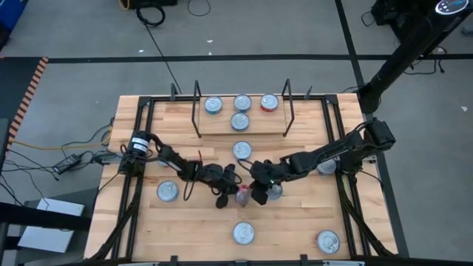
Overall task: Stack canned seafood by type on shelf
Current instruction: Put the center red tuna can on the shelf aligned with the red tuna can
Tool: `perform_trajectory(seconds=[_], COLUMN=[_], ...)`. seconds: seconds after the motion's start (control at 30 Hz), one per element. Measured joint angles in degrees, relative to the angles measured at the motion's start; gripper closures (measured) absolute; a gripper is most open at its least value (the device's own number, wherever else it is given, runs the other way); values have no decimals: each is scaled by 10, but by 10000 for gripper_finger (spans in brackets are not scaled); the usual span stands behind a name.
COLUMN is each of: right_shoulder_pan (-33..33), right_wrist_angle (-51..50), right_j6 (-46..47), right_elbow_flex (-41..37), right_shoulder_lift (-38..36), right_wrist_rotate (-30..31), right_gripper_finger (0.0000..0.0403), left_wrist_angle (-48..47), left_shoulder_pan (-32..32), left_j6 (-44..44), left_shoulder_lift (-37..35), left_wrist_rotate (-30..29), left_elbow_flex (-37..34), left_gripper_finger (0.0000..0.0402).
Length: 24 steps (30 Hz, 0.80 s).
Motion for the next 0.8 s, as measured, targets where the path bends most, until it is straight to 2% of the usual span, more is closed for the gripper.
perform_trajectory(seconds=[0.3,0.57,0.7,0.8], right_shoulder_pan=[-4,-5,27,63], right_wrist_angle=[-13,-15,4,34], right_j6=[-8,14,77,114], right_elbow_flex=[0,0,0,1], right_shoulder_lift=[0,-25,-33,-22], right_wrist_rotate=[-4,-18,-42,-44], right_gripper_finger=[386,337,315,329], left_wrist_angle=[2,10,77,166], left_shoulder_pan=[-4,-4,-3,-3], left_j6=[-4,-9,-44,-82], left_shoulder_lift=[0,0,0,0], left_wrist_rotate=[-7,-4,16,19], left_elbow_flex=[0,-2,-33,-77], left_gripper_finger=[401,401,401,401])
